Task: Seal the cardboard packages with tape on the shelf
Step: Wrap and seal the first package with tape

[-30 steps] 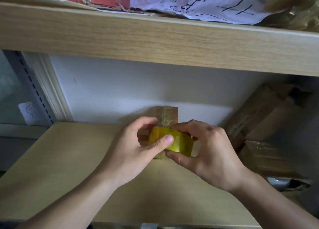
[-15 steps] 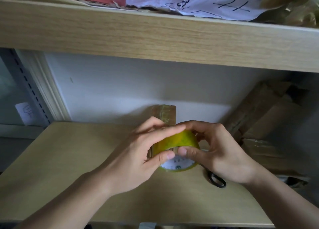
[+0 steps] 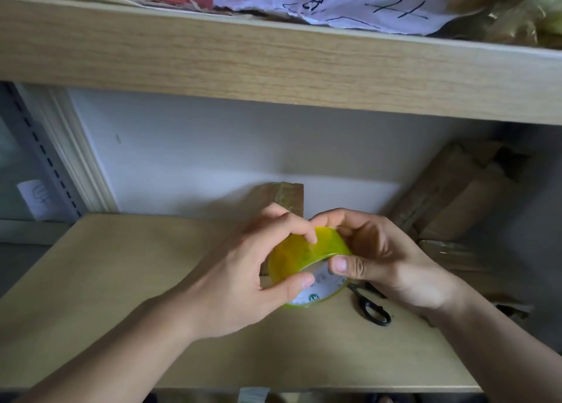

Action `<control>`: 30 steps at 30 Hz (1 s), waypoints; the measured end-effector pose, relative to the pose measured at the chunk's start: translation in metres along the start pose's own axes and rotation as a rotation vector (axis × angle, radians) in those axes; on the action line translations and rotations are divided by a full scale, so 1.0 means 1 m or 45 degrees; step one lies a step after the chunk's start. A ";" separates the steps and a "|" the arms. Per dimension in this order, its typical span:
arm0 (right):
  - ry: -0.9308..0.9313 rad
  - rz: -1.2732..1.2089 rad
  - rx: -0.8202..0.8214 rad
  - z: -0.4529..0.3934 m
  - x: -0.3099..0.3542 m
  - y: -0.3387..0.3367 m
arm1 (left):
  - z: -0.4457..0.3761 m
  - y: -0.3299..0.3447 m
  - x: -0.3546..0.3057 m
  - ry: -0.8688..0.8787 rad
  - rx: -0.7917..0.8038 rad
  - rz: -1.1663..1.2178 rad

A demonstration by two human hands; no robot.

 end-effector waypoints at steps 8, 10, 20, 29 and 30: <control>0.060 -0.025 0.054 -0.003 -0.006 0.018 | 0.008 0.032 0.005 -0.206 0.427 0.379; 0.045 -0.074 0.035 -0.004 -0.006 0.018 | 0.006 0.030 0.002 -0.170 0.390 0.450; 0.044 -0.268 0.010 -0.006 -0.009 0.021 | 0.000 0.019 -0.002 -0.054 0.214 0.545; 0.056 -0.183 0.028 -0.005 -0.012 0.013 | 0.002 0.027 0.004 -0.109 0.216 0.529; 0.063 -0.158 0.025 -0.005 -0.013 0.011 | 0.004 0.029 0.005 -0.103 0.249 0.491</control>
Point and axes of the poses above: each hand's wrist, its own z-axis away from the middle knuckle, its own y-axis out of the palm, x = y × z, the point moved 9 cm from there along -z, towards the middle knuckle
